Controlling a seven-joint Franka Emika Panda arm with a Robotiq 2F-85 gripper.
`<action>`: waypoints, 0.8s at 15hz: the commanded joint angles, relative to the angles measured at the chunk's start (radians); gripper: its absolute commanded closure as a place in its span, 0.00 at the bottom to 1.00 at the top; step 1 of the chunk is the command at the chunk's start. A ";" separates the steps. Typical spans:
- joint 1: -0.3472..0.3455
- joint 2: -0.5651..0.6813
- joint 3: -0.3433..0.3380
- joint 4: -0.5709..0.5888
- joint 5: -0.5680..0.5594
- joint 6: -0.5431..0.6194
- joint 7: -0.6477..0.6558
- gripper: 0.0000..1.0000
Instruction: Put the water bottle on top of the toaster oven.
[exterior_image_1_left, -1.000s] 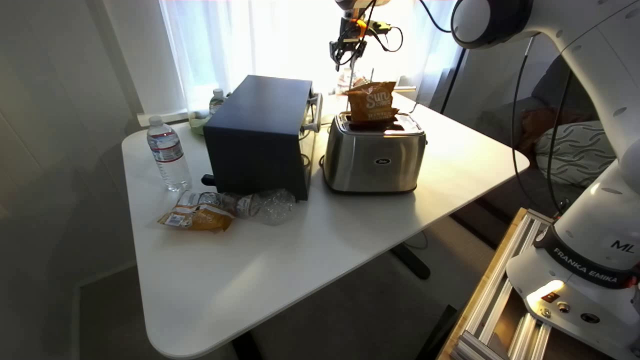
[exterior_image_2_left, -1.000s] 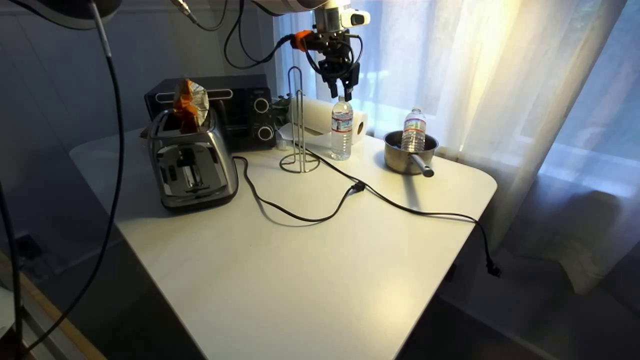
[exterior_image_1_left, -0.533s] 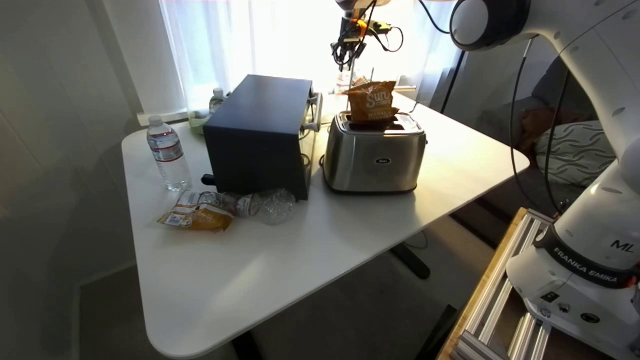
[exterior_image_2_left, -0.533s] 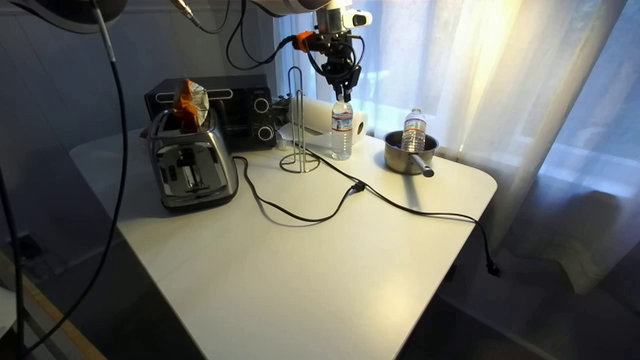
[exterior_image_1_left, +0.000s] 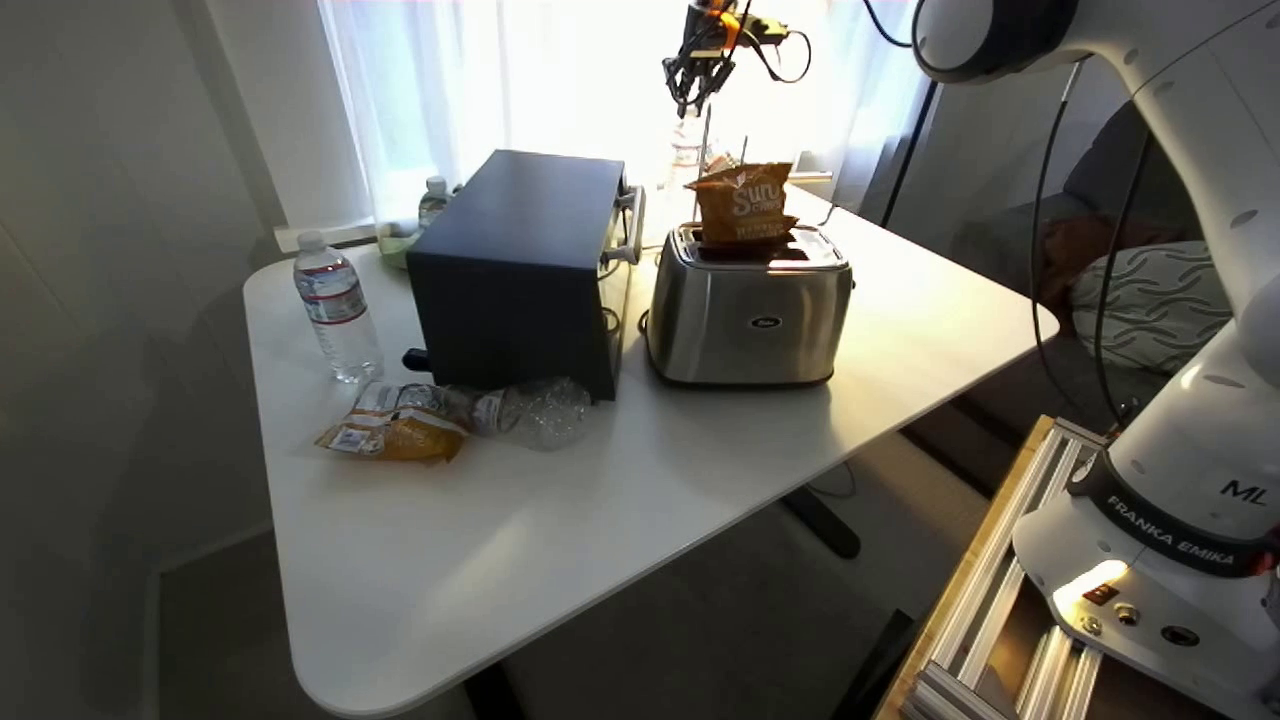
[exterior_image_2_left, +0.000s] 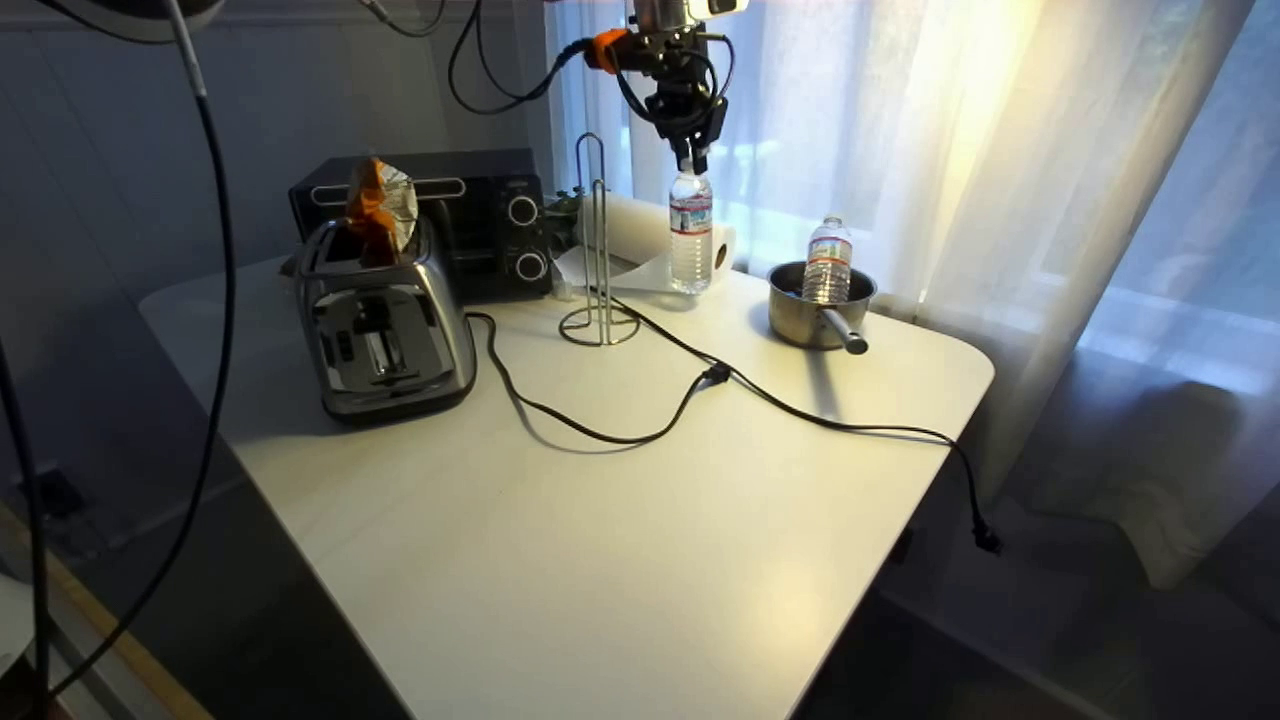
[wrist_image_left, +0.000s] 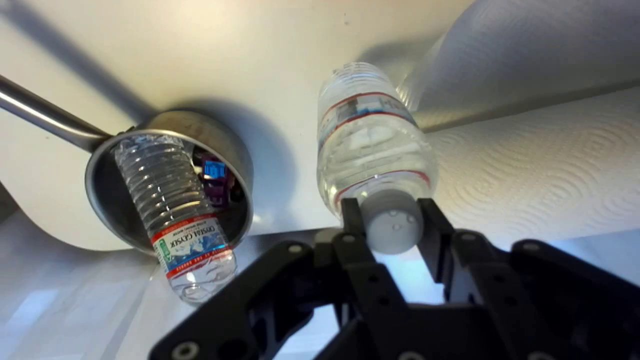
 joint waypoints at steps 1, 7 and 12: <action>0.008 -0.159 0.025 -0.156 0.018 0.082 -0.065 0.91; 0.029 -0.361 0.070 -0.395 0.008 0.206 -0.210 0.91; 0.055 -0.505 0.103 -0.594 -0.002 0.327 -0.349 0.91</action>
